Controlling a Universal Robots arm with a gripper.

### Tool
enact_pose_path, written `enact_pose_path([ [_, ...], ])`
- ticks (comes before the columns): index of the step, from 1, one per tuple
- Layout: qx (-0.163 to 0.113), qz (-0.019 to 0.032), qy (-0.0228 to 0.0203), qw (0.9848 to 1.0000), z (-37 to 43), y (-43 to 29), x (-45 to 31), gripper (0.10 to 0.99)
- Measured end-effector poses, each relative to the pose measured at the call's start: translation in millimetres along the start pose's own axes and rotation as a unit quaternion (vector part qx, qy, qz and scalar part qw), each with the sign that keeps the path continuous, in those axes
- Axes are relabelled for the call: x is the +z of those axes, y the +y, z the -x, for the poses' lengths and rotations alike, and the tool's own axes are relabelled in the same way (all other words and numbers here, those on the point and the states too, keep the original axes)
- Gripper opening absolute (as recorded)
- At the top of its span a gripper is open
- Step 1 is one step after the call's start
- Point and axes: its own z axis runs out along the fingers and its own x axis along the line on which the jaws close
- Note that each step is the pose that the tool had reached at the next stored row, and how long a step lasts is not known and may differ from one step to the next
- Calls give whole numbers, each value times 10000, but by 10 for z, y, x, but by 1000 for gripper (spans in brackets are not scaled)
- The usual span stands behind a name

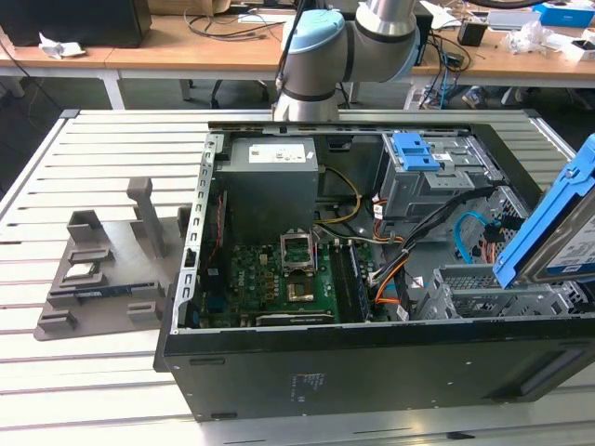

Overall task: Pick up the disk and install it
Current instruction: 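Pick up the disk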

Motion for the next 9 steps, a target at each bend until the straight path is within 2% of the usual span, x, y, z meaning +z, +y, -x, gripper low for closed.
enact_pose_path([
  [6, 14, 0, 0, 10000, 14, 2, 63, 365],
  [9, 224, -4, -12, 9997, 24, -1, 101, 365],
])
